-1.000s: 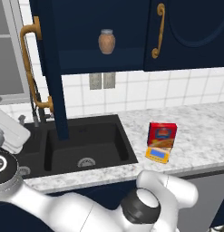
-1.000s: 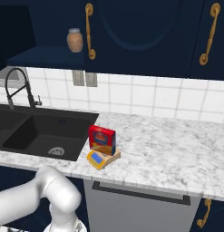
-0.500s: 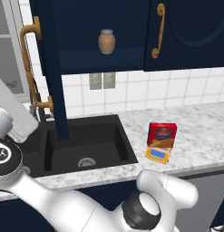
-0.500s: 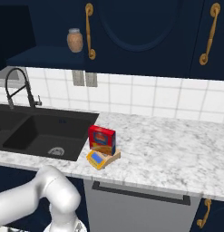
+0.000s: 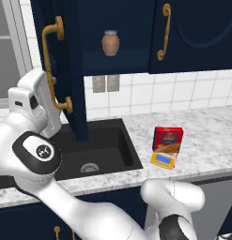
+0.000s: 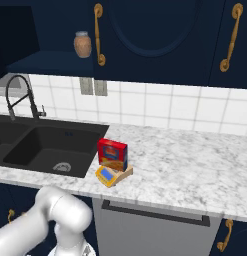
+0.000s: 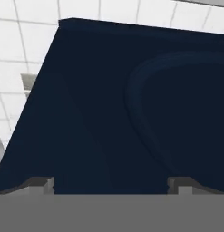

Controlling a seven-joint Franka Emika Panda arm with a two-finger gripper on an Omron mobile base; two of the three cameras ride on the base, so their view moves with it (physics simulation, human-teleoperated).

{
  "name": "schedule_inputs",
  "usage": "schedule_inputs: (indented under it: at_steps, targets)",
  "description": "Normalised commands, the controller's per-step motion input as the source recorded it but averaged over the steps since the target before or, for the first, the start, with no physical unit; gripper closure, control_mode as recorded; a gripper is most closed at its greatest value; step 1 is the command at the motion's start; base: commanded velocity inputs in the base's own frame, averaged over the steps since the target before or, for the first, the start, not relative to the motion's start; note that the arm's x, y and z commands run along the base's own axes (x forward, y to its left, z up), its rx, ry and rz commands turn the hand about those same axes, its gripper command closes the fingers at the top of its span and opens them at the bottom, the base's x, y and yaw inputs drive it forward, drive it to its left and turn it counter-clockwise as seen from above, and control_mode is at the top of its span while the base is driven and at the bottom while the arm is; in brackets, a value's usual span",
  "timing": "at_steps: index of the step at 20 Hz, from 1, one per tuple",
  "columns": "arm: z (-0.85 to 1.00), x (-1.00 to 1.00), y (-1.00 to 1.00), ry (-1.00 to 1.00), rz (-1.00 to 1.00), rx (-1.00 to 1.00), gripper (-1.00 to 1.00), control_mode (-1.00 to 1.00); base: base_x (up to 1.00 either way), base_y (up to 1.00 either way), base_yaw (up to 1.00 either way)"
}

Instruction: Pick the boxed food and place it on the digital scale for weighing, and close the cabinet.

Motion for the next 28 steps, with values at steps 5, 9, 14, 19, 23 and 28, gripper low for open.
schedule_inputs:
  at_steps: [5,9,14,19,23,28]
  targets:
    - [0.11,-0.26,-1.0,-0.2,0.2,0.29,-1.0,-1.0,0.0,0.0,0.0]
    - [0.0,0.17,-1.0,-0.08,0.21,0.29,-1.0,-1.0,0.0,0.0,0.0]
    - [0.0,0.65,-1.0,0.0,0.19,0.3,-1.0,-1.0,0.0,0.0,0.0]
    - [0.0,0.73,-1.0,-0.01,0.18,0.29,-1.0,-1.0,0.0,0.0,0.0]
    - [0.0,0.68,-0.9,-0.07,0.14,0.22,-1.0,-1.0,0.0,0.0,0.0]
    - [0.0,0.99,-0.66,-0.02,0.15,0.17,-1.0,-1.0,0.0,0.0,0.0]
